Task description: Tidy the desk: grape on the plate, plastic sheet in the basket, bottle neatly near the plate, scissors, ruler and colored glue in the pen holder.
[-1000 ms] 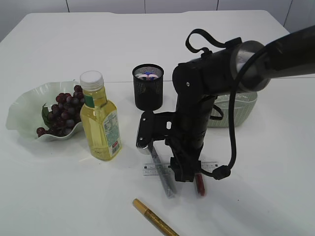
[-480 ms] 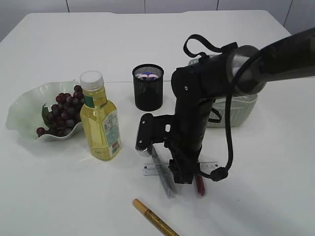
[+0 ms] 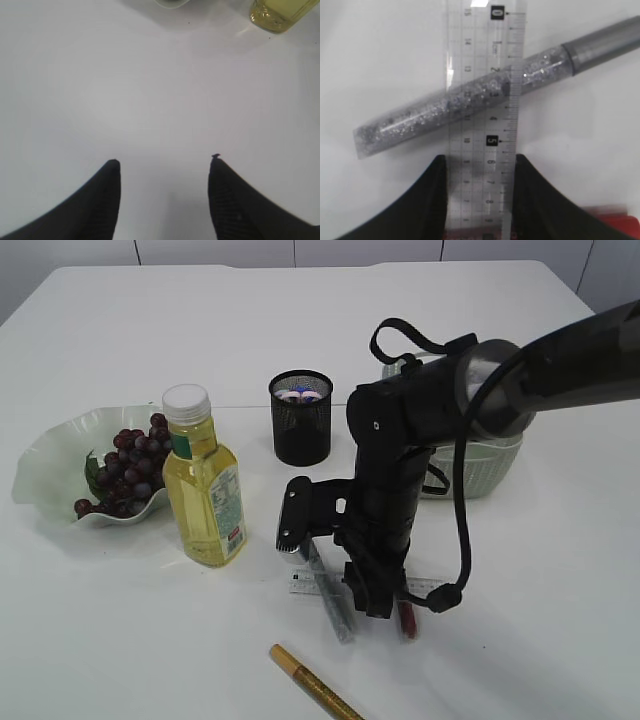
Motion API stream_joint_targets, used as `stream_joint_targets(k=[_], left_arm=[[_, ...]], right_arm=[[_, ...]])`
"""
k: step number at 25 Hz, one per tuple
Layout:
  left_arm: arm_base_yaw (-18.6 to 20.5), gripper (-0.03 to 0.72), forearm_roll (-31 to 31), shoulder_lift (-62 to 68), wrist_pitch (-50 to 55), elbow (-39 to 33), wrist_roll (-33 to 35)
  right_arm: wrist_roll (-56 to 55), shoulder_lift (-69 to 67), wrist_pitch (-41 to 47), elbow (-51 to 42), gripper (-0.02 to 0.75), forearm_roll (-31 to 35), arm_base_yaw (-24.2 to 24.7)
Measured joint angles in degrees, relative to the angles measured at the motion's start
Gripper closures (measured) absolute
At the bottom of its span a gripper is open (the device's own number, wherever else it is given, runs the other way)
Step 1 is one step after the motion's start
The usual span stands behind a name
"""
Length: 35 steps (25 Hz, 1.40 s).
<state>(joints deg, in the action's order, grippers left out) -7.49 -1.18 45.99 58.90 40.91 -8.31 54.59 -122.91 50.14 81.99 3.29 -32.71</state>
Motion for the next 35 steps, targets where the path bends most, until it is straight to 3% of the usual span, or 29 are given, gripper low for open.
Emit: stream_joint_targets(k=[8, 13, 17, 20, 26, 33, 35], left_arm=[[0.0, 0.272, -2.1, 0.0, 0.4, 0.0, 0.4], [0.0, 0.272, -2.3, 0.0, 1.2, 0.0, 0.4], [0.0, 0.274, -2.3, 0.0, 1.4, 0.0, 0.4], [0.0, 0.281, -2.3, 0.0, 2.1, 0.0, 0.4], [0.0, 0.304, -2.4, 0.0, 2.9, 0.0, 0.4], [0.0, 0.326, -2.5, 0.0, 2.9, 0.0, 0.4], [0.0, 0.327, -2.5, 0.0, 2.9, 0.0, 0.4]], right_arm=[[0.0, 3.0, -0.1, 0.0, 0.47, 0.3, 0.0], [0.1, 9.4, -1.9, 0.0, 0.47, 6.8, 1.6], [2.4, 13.6, -3.2, 0.0, 0.47, 13.7, 6.2], [8.5, 15.4, -3.9, 0.0, 0.47, 23.6, 10.5], [28.4, 15.6, -6.6, 0.0, 0.47, 50.4, 17.6], [58.0, 13.5, -12.8, 0.8, 0.47, 86.5, 20.1], [65.2, 11.1, -13.2, 2.2, 0.47, 93.9, 20.1]])
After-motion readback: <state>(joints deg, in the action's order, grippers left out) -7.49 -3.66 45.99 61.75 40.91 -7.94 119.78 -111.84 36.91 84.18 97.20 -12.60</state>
